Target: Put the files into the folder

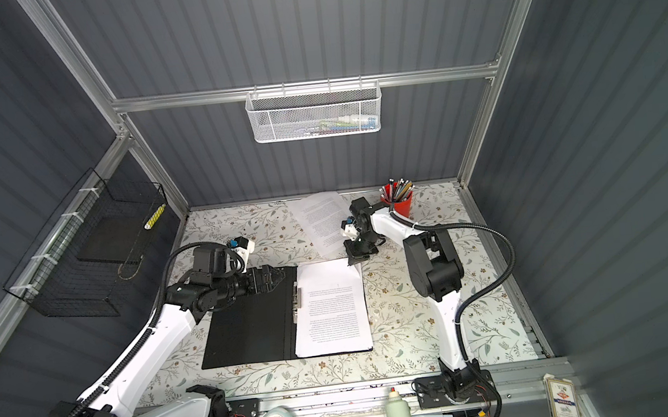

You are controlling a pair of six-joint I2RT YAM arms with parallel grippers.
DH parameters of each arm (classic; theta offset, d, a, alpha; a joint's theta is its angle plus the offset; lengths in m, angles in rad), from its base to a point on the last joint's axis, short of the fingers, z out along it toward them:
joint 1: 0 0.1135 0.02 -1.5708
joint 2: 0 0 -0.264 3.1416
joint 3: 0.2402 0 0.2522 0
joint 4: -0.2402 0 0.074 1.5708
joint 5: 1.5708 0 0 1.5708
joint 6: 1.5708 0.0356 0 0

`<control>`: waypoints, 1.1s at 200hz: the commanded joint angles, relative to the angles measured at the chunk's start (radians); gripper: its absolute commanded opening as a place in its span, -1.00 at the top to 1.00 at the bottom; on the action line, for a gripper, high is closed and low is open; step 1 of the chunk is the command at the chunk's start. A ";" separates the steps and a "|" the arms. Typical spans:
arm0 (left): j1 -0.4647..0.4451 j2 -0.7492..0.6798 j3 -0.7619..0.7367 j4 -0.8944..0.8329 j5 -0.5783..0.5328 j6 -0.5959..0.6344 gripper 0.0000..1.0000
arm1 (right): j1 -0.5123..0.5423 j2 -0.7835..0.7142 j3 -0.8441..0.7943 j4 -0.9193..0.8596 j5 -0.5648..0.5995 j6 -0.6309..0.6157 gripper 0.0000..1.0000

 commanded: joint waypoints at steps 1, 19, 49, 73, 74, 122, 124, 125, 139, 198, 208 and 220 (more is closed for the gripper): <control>0.005 -0.013 0.011 -0.005 0.020 0.007 -0.99 | -0.001 -0.006 0.002 -0.005 -0.009 0.027 0.84; 0.005 -0.014 0.011 -0.005 0.026 0.007 -0.99 | -0.002 -0.011 -0.003 -0.006 -0.002 0.035 0.76; 0.005 -0.017 0.011 -0.002 0.030 0.006 -0.99 | -0.001 -0.026 -0.022 0.013 -0.004 0.051 0.61; 0.005 -0.018 0.012 -0.001 0.033 0.002 -1.00 | -0.003 -0.042 -0.033 0.033 -0.001 0.070 0.51; 0.005 -0.018 0.012 -0.002 0.033 0.002 -0.99 | -0.003 -0.042 -0.033 0.035 0.000 0.071 0.50; 0.005 0.010 0.059 -0.011 0.002 -0.019 -0.99 | -0.017 -0.178 -0.104 0.136 0.071 0.129 -0.16; 0.005 0.011 0.064 -0.010 0.002 -0.020 -1.00 | -0.018 -0.185 -0.111 0.145 0.072 0.132 -0.19; 0.005 0.014 0.065 -0.009 0.002 -0.020 -1.00 | -0.019 -0.192 -0.114 0.151 0.091 0.134 -0.21; 0.005 0.041 0.088 0.004 0.019 -0.036 -0.99 | -0.029 -0.239 -0.129 0.175 0.152 0.147 -0.45; -0.075 0.334 0.265 0.066 0.039 -0.093 -0.99 | -0.066 -0.228 -0.014 0.157 0.339 0.185 -0.99; -0.111 0.414 0.330 0.066 0.015 -0.096 -1.00 | -0.074 -0.230 -0.015 0.181 0.338 0.198 -0.98; -0.137 0.519 0.418 0.070 0.013 -0.122 -1.00 | -0.097 -0.222 -0.014 0.206 0.314 0.225 -0.98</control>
